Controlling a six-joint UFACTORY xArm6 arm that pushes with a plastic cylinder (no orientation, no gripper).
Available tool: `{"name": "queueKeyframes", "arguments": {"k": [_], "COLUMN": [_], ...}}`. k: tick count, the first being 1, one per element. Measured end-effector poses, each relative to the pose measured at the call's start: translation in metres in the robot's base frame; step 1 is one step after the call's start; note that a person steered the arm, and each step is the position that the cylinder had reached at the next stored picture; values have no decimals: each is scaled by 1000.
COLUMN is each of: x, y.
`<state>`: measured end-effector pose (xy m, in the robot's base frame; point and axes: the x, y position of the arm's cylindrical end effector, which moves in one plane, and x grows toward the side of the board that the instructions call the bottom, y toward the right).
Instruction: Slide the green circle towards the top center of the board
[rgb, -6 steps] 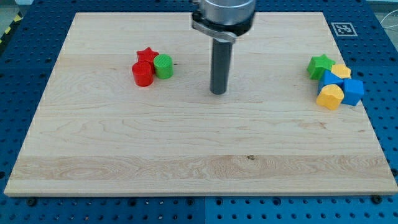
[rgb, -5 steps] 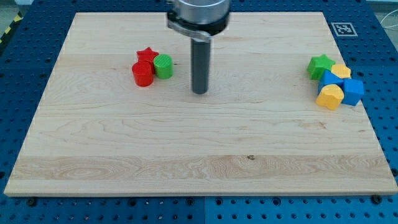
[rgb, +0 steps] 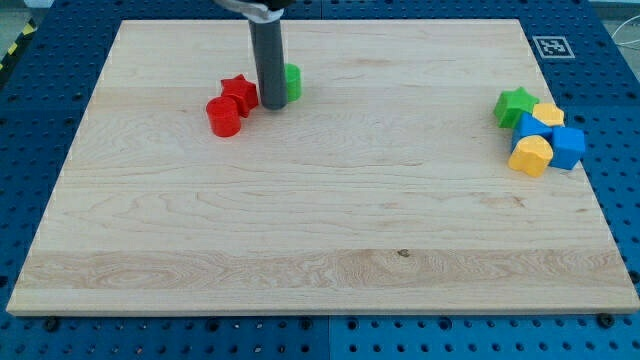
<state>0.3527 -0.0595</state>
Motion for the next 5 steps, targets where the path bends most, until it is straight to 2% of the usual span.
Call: {"name": "queueKeyframes", "arguments": {"k": [3, 4, 5], "x": [-77, -90, -81], "y": [8, 13, -14]}}
